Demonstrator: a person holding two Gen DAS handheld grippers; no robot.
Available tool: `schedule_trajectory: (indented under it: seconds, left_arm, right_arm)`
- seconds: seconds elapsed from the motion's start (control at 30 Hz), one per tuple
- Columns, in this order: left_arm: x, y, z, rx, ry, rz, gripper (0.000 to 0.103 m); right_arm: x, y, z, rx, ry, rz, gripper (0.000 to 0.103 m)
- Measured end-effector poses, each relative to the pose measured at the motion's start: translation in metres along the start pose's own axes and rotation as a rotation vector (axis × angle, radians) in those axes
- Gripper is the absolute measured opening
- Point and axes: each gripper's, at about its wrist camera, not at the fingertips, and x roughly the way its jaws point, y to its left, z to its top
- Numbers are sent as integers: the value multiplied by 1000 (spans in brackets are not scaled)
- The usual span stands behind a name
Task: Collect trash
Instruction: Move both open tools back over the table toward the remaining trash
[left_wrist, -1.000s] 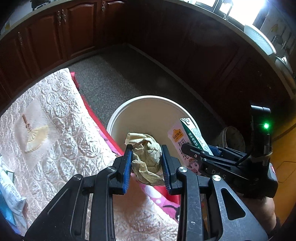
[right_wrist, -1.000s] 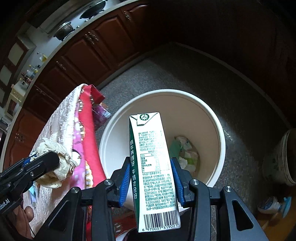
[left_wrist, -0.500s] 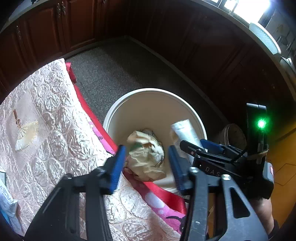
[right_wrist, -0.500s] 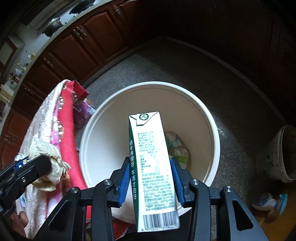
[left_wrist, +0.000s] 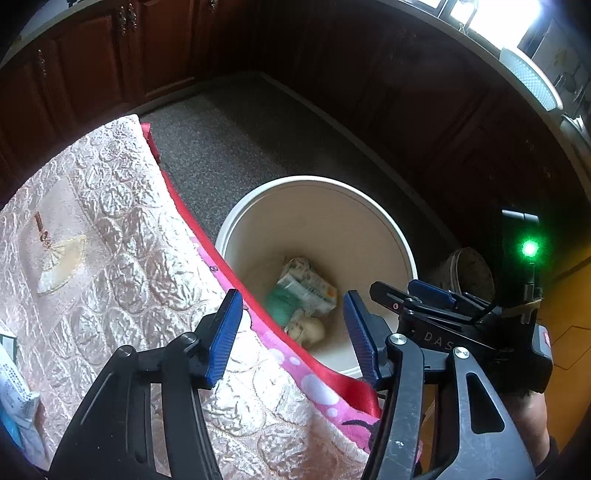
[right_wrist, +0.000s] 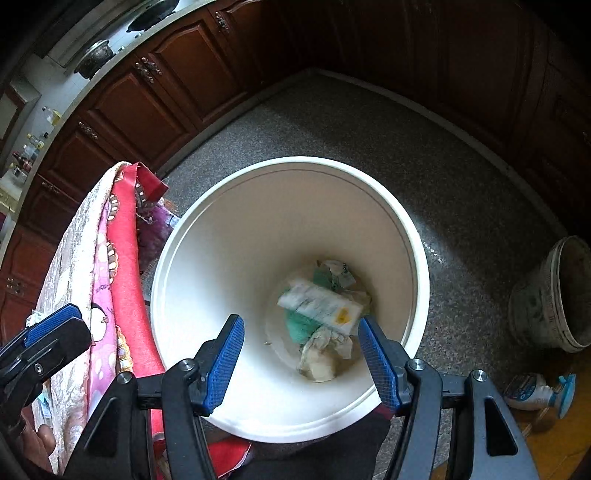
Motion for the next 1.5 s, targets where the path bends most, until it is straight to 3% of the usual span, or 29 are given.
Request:
schedule_trajectory:
  seconds: [0.47, 0.77, 1.13, 1.5]
  left_arm:
    - [-28, 21, -15, -29, -60, 28, 55]
    - [-66, 42, -32, -58, -121, 50, 55]
    - [-113, 72, -55, -111, -194, 90, 55]
    - [-156, 122, -93, -209, -231, 140, 55]
  right_arm:
    - [-25, 26, -8, -55, -56, -5, 62]
    - [-49, 57, -7, -111, -106, 7, 64]
    - [-81, 117, -18, -237, -172, 57, 66]
    - [-83, 181, -36, -357, -162, 122, 68]
